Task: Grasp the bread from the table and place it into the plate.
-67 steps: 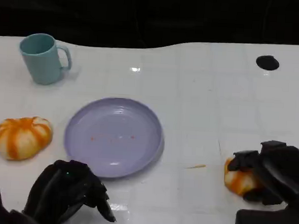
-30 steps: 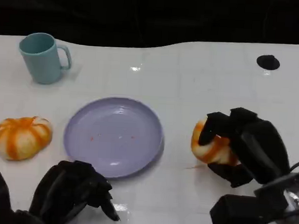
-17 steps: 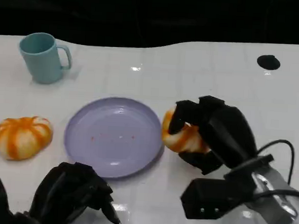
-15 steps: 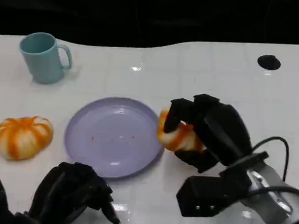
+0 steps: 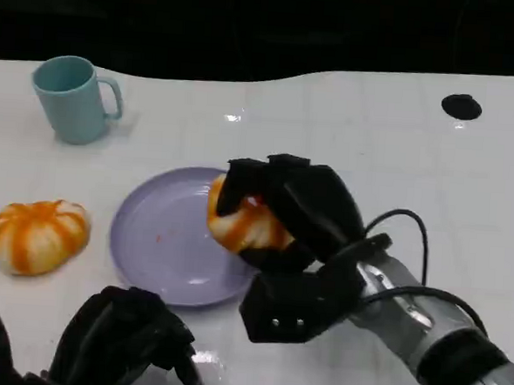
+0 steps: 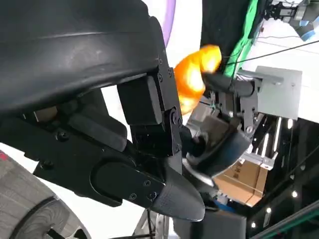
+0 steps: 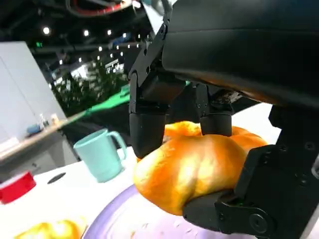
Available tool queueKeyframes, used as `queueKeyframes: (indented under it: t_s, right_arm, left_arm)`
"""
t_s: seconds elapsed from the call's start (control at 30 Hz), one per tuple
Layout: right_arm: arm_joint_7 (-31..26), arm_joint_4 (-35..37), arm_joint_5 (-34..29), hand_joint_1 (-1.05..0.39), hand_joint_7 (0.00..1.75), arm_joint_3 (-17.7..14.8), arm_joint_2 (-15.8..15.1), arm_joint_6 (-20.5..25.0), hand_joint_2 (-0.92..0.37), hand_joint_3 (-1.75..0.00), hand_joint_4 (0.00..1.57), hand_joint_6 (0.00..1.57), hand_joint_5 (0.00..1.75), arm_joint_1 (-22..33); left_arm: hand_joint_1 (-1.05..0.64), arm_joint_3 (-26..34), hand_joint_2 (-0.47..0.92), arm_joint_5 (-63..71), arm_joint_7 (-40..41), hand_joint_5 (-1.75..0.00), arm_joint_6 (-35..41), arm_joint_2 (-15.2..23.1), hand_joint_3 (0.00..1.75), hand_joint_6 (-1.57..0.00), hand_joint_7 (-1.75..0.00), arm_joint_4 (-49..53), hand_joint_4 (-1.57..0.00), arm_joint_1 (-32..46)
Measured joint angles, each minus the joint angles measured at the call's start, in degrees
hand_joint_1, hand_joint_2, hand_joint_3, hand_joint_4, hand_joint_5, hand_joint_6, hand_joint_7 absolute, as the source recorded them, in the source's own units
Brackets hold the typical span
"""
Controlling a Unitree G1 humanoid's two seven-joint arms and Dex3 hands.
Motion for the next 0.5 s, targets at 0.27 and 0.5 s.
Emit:
queueKeyframes:
  t_s: [0.27,0.5]
  right_arm:
    - [0.1,7.49,2.66,-0.18,0.89,0.0,4.56,0.55,-0.53,-0.91,0.77,0.85,1.47,-3.98]
    - [4.88,8.16,2.24,-0.36,0.18,1.4,4.67,7.35,-0.89,-0.21,0.43,0.62,0.61,-6.27]
  left_arm:
    - [-1.04,-0.27,0.85,0.34,0.01,-0.54,0.0,-0.01,0.0,-1.57,-0.21,0.0,-1.57,0.23]
    - [-1.04,-0.75,0.85,0.36,0.02,-0.53,0.16,-0.04,0.0,-1.57,-0.2,-0.25,-1.57,0.58]
